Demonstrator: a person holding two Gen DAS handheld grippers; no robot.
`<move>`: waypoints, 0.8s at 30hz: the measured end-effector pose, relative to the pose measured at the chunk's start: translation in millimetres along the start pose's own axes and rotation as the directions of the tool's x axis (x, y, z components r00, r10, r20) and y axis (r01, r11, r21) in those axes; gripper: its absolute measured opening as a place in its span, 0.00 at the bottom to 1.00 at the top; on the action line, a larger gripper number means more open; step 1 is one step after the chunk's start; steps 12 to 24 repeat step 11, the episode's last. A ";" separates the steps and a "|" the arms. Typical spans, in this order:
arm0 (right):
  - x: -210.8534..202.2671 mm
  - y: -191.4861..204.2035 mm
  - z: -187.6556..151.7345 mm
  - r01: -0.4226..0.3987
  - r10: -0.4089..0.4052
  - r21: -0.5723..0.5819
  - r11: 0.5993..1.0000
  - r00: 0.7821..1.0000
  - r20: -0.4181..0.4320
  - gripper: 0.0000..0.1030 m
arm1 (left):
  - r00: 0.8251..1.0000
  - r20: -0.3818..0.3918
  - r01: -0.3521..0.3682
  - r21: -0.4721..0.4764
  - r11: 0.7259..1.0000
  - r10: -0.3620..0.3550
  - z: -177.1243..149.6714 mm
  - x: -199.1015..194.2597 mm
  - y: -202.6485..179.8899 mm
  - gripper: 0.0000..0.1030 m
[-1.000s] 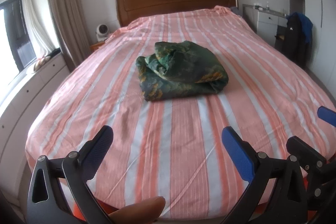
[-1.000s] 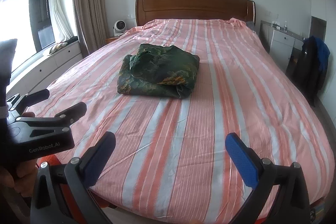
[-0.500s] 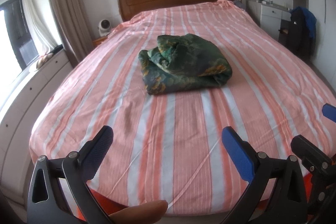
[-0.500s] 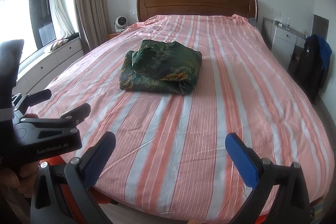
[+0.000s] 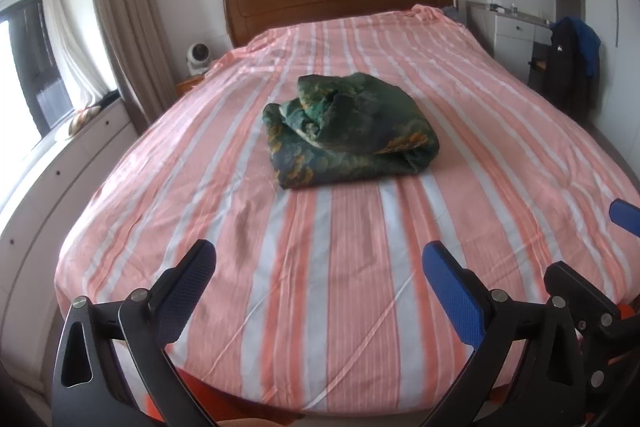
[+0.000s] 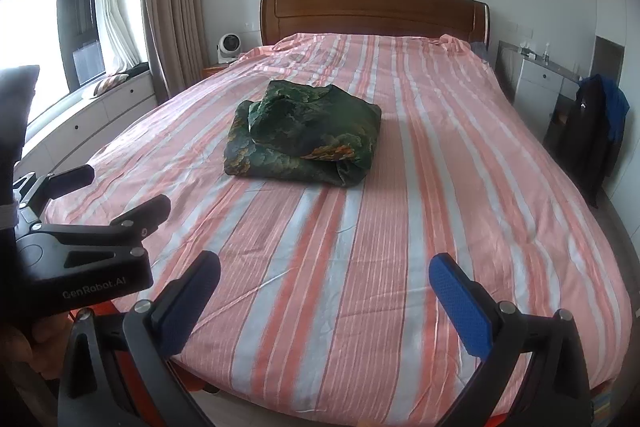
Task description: Fold large clothes
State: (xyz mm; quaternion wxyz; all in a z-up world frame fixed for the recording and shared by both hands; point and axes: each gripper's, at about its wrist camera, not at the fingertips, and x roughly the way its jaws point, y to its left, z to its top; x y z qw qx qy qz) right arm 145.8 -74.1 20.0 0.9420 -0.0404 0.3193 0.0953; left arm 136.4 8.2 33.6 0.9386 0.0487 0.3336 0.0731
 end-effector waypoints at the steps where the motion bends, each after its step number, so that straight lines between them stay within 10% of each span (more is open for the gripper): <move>1: 0.0 0.1 -0.3 0.002 -0.002 0.000 1.000 1.000 0.000 1.00 | 1.000 -0.001 0.004 -0.006 1.000 -0.005 0.3 0.5 0.7 1.00; 24: 0.5 -1.6 0.2 0.011 -0.011 0.001 1.000 1.000 -0.002 1.00 | 1.000 0.005 0.001 -0.012 1.000 -0.001 -1.8 1.0 -0.8 1.00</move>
